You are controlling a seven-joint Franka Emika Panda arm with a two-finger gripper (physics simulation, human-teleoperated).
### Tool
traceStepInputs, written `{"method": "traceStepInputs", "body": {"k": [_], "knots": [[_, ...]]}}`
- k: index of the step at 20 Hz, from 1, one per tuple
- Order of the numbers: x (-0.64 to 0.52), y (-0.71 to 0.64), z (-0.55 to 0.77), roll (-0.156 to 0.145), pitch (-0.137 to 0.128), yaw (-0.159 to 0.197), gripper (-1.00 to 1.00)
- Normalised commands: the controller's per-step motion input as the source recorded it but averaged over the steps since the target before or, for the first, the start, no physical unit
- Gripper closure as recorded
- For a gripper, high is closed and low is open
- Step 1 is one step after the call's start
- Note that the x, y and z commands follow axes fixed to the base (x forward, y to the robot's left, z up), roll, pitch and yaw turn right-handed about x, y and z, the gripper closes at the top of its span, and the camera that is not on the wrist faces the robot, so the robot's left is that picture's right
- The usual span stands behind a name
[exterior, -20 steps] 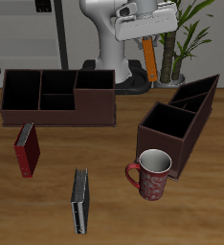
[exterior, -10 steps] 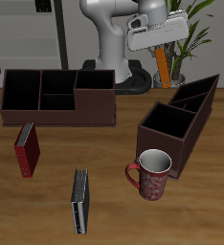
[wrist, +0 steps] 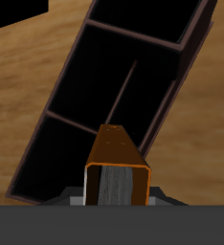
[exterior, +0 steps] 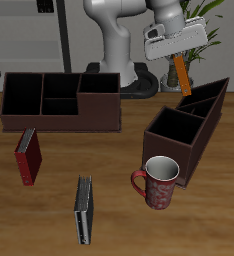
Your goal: Place the orange book into the left desk caddy's left compartment
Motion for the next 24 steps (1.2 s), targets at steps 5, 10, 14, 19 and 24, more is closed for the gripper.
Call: {"method": "traceStepInputs", "body": {"k": [5, 10, 14, 19, 24], "knots": [[-0.1, 0.37, -0.08, 0.052, 0.024, -0.003, 1.0], [-0.12, 0.31, -0.02, 0.057, 0.003, 0.013, 1.0], [-0.02, 0.16, -0.06, 0.026, 0.01, 0.007, 1.0], [0.06, 0.02, -0.09, 0.002, 0.013, -0.003, 1.0], [0.1, 0.0, -0.18, 0.005, 0.032, 0.005, 1.0]]}}
